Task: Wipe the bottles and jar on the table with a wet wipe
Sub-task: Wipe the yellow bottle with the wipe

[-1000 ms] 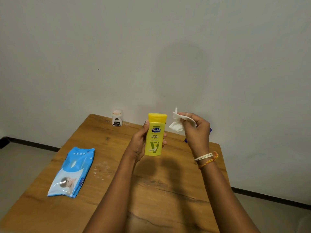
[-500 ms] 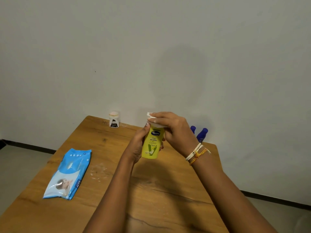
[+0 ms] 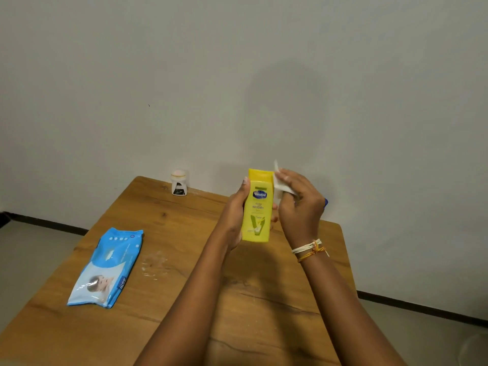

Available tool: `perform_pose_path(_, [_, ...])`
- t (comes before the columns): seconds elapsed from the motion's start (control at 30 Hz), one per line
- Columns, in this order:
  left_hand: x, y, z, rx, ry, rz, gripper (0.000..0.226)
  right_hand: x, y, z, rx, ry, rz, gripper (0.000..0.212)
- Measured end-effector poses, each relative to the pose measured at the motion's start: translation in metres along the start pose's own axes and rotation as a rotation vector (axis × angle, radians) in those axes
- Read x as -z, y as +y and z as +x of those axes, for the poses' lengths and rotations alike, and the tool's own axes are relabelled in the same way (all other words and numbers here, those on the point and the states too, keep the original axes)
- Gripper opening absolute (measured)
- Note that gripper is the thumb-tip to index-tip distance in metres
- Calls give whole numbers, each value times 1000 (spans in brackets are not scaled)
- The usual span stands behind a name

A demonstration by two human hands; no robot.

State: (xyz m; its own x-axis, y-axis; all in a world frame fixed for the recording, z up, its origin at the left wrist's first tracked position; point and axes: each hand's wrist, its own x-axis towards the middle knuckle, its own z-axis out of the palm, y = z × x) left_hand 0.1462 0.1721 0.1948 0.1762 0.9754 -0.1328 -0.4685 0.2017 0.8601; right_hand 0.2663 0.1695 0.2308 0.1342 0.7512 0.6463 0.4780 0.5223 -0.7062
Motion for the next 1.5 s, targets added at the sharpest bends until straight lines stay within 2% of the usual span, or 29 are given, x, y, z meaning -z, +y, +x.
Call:
perform_pose_path(0.1, [-4,9,3,-17,-14,-31,69,1,-4,-3,-161,176,82,30])
perform_pose_path(0.17, [-5,16,4,-19,-20,-62,67,2,-10,-5,-254,192,178,27])
perform_pose_path(0.27, [-7,24,1,-31,-45,-96,65,4,-18,-4,-294,198,243,29])
perform_pose_path(0.47, [-8,38,-5,-56,-82,-44,65,11,-37,5,-197,317,204,32])
perform_pose_path(0.67, [-11,46,-8,-73,-111,-38,63,18,-42,21,-154,370,211,35])
perform_pose_path(0.87, [-10,44,-7,-68,-96,-80,60,11,-45,28,129,327,62,23])
perform_pose_path(1.0, [-11,43,-6,-86,-42,-115,50,4,-47,30,284,253,-57,21])
perform_pose_path(1.17, [-12,42,-6,-109,-37,-211,44,-2,-41,20,360,-51,-184,31])
perform_pose_path(1.3, [-7,43,-7,-98,-8,-292,45,-8,-33,2,440,-228,-283,35])
perform_pose_path(1.4, [1,42,-8,-77,41,-212,55,-5,-20,-23,520,-361,-278,37])
perform_pose_path(1.5, [8,43,-8,-73,46,-84,60,11,-5,-39,619,-501,-287,30])
